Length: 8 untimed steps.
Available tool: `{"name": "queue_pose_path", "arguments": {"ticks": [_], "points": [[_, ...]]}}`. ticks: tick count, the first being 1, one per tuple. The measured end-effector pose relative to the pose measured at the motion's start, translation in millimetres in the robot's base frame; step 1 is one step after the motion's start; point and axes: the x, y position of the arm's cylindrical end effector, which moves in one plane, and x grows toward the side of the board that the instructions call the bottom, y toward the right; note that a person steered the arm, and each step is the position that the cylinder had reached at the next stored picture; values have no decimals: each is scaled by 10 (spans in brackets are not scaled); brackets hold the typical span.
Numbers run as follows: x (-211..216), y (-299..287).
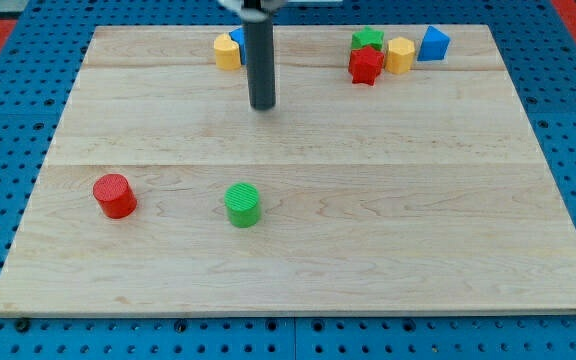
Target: Move the green circle at the bottom left side of the heart
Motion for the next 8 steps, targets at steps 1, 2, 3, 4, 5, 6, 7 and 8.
{"name": "queue_pose_path", "arguments": {"ticks": [1,2,3,4,5,6,7,8], "points": [[591,1128],[1508,875],[1438,-41],[1014,-519],[1423,-334],[974,-864],[770,-1029],[555,-1317]]}}
